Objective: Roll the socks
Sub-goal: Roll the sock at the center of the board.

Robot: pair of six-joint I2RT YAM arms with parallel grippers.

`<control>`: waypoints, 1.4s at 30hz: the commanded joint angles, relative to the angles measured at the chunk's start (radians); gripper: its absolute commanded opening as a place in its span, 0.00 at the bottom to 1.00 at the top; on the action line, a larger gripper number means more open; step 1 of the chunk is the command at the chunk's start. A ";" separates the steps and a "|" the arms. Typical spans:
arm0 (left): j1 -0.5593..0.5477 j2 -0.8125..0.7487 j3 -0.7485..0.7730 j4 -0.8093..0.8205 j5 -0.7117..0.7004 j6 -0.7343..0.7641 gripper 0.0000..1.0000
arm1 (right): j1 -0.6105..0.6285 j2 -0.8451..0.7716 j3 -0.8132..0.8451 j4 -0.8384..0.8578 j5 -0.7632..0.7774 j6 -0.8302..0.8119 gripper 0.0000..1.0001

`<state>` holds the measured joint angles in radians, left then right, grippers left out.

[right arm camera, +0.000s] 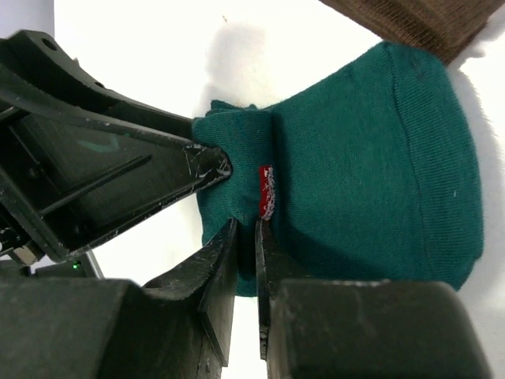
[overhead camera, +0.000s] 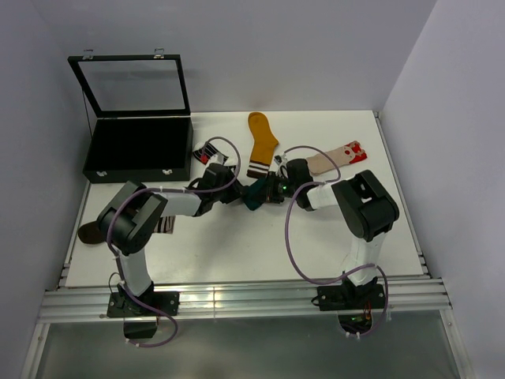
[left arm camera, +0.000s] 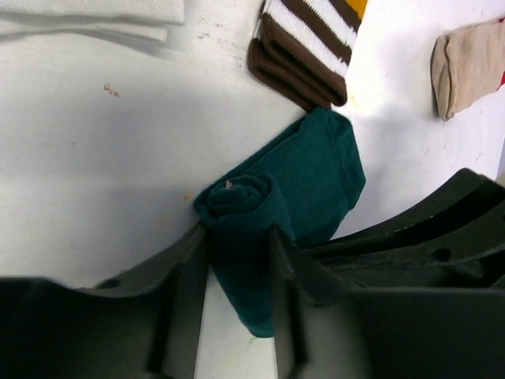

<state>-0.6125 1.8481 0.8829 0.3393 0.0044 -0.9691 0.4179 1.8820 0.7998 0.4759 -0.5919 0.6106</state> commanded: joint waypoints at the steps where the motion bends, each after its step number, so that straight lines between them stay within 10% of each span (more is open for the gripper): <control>1: 0.000 0.042 0.033 -0.100 -0.014 0.012 0.31 | 0.005 -0.026 -0.007 -0.131 0.098 -0.074 0.20; 14: -0.001 0.022 0.158 -0.411 -0.044 0.095 0.18 | 0.284 -0.327 -0.071 -0.204 0.740 -0.377 0.65; 42: 0.000 0.031 0.188 -0.482 -0.014 0.148 0.17 | 0.541 -0.097 -0.022 0.052 1.026 -0.677 0.64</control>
<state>-0.6128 1.8622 1.0760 -0.0231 0.0029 -0.8719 0.9497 1.7527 0.7399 0.4683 0.4030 -0.0364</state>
